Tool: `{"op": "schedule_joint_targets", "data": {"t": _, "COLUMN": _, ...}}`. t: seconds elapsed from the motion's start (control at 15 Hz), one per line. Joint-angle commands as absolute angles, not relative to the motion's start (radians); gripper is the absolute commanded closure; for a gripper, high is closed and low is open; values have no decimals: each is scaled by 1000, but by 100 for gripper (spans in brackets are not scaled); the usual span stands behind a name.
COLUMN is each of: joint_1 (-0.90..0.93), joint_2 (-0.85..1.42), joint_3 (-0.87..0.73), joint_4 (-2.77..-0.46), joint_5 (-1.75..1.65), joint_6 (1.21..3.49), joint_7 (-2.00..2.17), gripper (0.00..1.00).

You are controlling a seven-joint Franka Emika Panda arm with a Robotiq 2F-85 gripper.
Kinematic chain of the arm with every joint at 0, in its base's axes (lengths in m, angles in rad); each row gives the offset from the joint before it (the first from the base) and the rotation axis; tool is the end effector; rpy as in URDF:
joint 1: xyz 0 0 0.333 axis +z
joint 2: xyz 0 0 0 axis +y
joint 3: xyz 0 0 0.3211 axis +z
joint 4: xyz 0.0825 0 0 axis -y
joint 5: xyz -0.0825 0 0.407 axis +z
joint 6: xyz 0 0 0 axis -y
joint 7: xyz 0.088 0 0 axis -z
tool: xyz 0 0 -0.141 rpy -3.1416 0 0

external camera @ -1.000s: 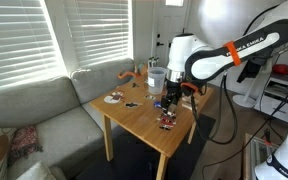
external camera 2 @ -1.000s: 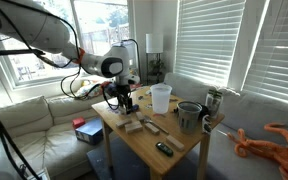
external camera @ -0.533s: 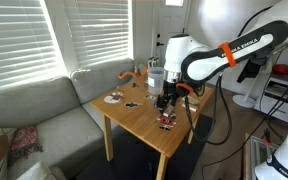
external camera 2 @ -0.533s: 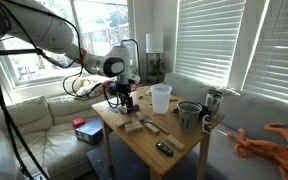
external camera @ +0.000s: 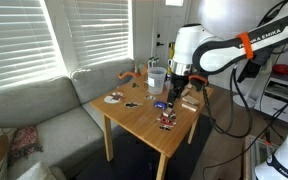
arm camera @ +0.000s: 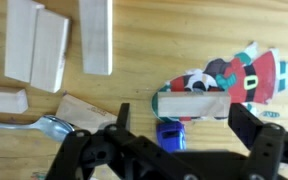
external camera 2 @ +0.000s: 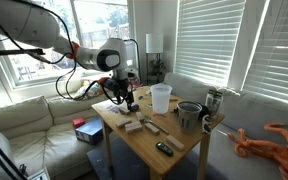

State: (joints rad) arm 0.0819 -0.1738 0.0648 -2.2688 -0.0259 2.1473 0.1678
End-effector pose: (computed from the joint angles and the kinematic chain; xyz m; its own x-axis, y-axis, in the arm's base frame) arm 0.5094 0.0736 0.3949 0.9984 -0.0075 0.0565 -0.0089 -0.9997 0.0245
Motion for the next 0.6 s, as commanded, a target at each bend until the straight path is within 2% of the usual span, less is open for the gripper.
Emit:
{"op": "schedule_joint_targets", "data": {"t": 0.0, "joint_1": 66, "joint_2": -284, "joint_3": 39, "joint_4": -2363, "joint_5": -60, "joint_6": 2103, "joint_7": -53, "gripper": 0}}
{"op": "schedule_joint_targets", "data": {"t": 0.53, "joint_1": 74, "joint_2": -344, "joint_3": -18, "joint_4": -2453, "joint_5": -142, "joint_6": 2124, "joint_7": -482, "gripper": 0}}
